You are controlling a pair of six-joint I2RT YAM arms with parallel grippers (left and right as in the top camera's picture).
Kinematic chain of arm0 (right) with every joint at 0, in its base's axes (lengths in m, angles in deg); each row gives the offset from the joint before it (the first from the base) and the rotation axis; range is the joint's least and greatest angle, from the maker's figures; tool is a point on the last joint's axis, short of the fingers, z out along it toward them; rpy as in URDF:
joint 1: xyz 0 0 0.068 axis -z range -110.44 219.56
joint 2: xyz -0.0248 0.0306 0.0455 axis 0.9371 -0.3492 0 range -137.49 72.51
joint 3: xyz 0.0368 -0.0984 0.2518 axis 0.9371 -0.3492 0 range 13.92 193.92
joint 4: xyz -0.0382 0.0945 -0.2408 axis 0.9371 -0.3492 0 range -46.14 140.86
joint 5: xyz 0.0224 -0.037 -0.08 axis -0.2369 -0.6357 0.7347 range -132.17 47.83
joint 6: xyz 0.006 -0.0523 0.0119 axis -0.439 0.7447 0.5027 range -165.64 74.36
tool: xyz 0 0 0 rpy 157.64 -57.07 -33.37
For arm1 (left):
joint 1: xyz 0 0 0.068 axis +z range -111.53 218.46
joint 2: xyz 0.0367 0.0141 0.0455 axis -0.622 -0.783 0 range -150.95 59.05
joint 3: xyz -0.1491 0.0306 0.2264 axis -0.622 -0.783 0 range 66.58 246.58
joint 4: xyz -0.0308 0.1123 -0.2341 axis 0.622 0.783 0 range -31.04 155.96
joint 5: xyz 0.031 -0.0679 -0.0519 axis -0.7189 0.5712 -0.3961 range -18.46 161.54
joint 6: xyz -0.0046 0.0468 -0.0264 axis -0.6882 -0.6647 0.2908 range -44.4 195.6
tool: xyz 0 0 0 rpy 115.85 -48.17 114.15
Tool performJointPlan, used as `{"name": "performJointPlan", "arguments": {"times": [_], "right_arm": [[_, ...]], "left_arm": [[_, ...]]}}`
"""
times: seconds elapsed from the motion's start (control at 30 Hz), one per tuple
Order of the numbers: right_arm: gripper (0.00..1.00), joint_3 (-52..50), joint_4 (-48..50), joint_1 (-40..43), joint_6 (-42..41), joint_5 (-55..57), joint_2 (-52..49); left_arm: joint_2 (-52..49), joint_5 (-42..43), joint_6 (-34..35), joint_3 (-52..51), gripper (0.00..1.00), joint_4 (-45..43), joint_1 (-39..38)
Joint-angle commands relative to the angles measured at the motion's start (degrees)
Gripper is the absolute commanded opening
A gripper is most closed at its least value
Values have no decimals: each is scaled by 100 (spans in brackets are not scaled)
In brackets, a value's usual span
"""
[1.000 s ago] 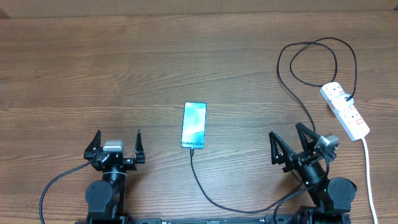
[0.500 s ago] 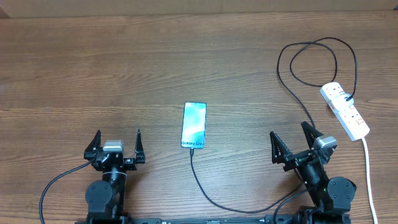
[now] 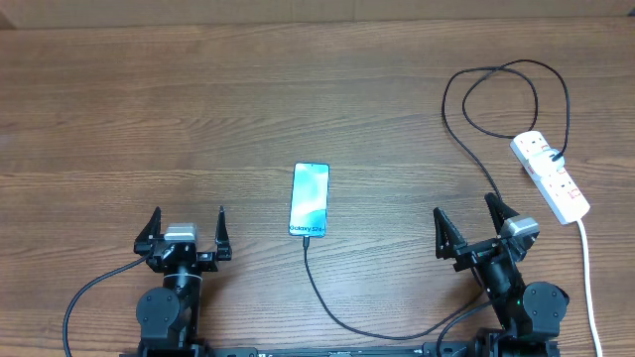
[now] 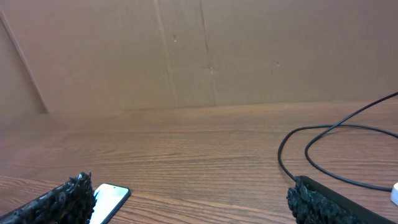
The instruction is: Plug charger to phone and switch on socket
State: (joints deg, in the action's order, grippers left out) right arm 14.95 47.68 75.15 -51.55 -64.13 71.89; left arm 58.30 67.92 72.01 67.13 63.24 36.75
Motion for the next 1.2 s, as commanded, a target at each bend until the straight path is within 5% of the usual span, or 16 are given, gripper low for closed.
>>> {"name": "performJointPlan", "arguments": {"times": [0.0,1.17], "right_arm": [[100,-59,0,28,44,92,46],[100,-59,7,216,42,92,46]], "left_arm": [[55,63,-114,-28,99,-13,55],[55,63,-116,-28,100,-13,55]]}}
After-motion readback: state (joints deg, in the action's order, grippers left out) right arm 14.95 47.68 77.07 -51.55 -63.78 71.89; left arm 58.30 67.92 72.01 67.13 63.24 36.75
